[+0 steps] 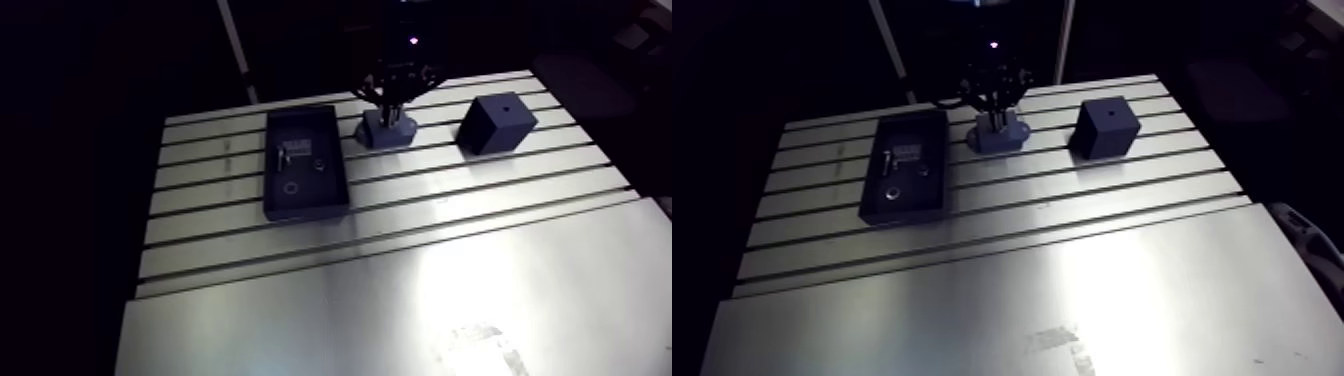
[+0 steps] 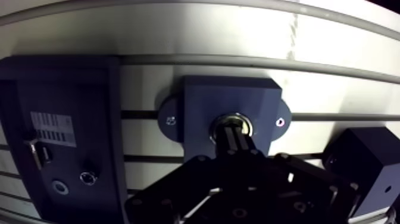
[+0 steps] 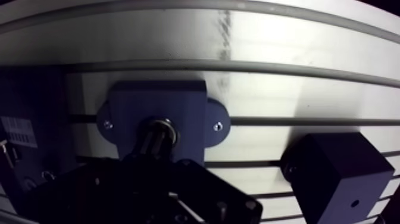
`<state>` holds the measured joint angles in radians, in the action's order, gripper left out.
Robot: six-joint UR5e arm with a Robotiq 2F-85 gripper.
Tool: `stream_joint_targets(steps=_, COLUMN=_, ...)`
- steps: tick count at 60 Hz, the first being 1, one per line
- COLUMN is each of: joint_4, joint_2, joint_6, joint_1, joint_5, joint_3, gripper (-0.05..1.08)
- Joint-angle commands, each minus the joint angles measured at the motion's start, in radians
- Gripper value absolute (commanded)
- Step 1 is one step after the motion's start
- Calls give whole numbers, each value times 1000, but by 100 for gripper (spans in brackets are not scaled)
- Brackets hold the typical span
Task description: Pick up the bearing and press it into the housing until flush.
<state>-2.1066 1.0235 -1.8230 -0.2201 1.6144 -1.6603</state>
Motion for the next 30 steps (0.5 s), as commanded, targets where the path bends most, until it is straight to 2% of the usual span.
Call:
stream_joint_targets(steps=1, joint_4=0, joint_2=0, joint_6=0, joint_1=1, joint_5=0, joint_3=0, gripper=108)
stream_joint_targets(steps=30, joint_4=0, joint_2=-1, joint_6=-2, joint_1=-1, joint_5=0, joint_3=0, gripper=108)
